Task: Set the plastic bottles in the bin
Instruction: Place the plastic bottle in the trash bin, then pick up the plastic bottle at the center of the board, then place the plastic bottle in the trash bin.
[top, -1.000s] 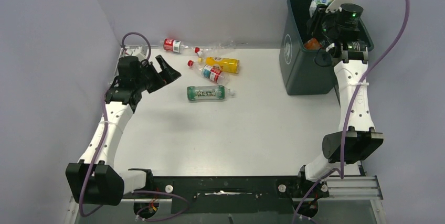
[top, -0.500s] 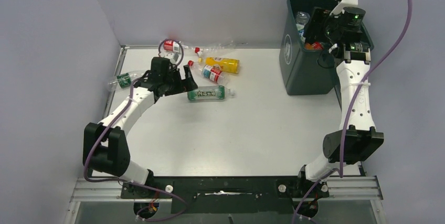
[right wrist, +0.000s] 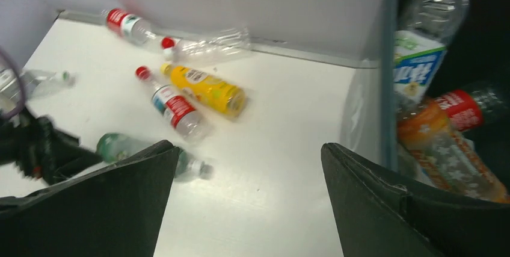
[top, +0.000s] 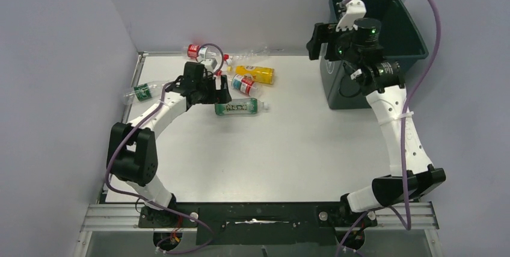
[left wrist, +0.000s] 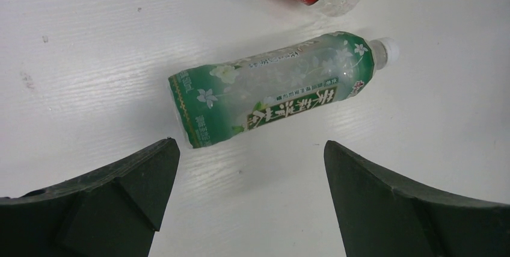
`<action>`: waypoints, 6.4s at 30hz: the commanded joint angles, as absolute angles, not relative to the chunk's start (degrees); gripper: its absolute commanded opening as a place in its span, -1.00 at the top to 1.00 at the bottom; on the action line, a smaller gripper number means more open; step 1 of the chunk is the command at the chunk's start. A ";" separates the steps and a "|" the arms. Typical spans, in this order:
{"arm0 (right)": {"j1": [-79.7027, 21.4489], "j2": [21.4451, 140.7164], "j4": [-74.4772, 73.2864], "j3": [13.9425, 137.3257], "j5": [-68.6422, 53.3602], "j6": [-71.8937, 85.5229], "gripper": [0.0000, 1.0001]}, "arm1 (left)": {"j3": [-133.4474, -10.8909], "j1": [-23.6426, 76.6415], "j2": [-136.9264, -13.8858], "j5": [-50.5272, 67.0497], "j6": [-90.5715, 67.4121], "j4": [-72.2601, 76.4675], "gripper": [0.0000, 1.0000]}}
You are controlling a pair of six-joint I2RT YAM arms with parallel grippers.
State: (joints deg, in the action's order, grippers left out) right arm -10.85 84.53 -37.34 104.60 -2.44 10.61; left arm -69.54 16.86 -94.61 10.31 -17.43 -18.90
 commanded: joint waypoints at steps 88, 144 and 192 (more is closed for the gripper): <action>-24.38 59.33 10.40 36.79 -20.47 48.30 -0.90 | -64.51 42.19 -83.44 20.75 -26.53 -7.43 0.12; -15.27 57.84 -8.31 56.94 -13.32 32.93 -0.15 | -69.26 46.25 -77.80 4.23 -24.62 -16.69 -0.39; 25.66 87.85 0.75 97.80 -26.22 37.13 -0.67 | -66.53 38.75 -79.19 4.52 -26.75 -15.92 -0.40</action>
